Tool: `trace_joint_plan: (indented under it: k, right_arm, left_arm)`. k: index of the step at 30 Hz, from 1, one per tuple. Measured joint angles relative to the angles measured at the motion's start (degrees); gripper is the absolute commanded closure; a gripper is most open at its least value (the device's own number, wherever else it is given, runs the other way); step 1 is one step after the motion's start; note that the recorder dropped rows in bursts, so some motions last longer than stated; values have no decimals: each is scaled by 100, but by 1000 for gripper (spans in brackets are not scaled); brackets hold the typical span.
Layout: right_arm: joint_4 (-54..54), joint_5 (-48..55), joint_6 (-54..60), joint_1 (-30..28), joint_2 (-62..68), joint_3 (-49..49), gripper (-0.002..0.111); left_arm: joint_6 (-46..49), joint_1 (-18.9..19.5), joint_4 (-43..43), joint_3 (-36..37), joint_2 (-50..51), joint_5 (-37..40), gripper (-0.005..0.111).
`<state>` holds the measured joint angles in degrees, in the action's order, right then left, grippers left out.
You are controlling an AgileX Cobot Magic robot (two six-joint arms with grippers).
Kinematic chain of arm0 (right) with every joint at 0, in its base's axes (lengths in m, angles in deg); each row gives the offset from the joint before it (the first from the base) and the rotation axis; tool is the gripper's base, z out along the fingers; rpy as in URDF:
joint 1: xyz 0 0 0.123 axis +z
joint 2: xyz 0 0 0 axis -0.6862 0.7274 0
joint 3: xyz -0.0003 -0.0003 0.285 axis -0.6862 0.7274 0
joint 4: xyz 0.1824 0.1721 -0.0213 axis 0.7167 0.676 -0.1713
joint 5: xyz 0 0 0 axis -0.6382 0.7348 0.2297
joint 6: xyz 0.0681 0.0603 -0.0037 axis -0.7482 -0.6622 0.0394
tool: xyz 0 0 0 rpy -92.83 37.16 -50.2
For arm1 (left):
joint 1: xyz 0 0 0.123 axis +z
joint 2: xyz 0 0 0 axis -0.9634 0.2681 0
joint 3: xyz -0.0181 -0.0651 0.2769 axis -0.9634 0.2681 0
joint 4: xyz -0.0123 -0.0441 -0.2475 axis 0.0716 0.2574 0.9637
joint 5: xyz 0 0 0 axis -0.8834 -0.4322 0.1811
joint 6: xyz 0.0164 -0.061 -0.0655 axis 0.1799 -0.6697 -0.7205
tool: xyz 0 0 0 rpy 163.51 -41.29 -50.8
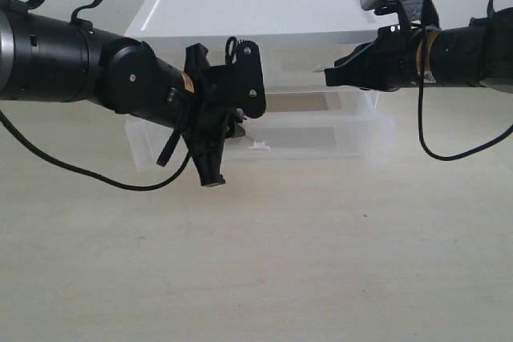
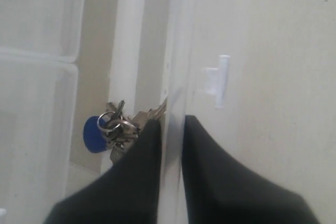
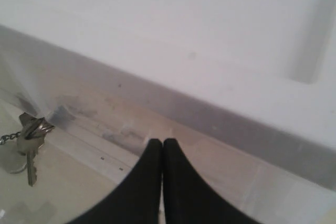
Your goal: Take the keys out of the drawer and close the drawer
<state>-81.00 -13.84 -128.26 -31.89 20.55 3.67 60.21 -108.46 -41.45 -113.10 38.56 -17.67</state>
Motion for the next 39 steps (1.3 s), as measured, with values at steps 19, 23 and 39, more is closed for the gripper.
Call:
trace_joint_plan:
  k: [19,23,39]
  right_arm:
    - [0,0,22,0,0,0,108]
    - [0,0,22,0,0,0,108]
    - [0,0,22,0,0,0,108]
  left_arm:
    - [-147,-391,-23,0,-135,620,102]
    - [-251,-402,-36,0,-135,689,102]
    - [-418,-444,-164,421,-459,680,102]
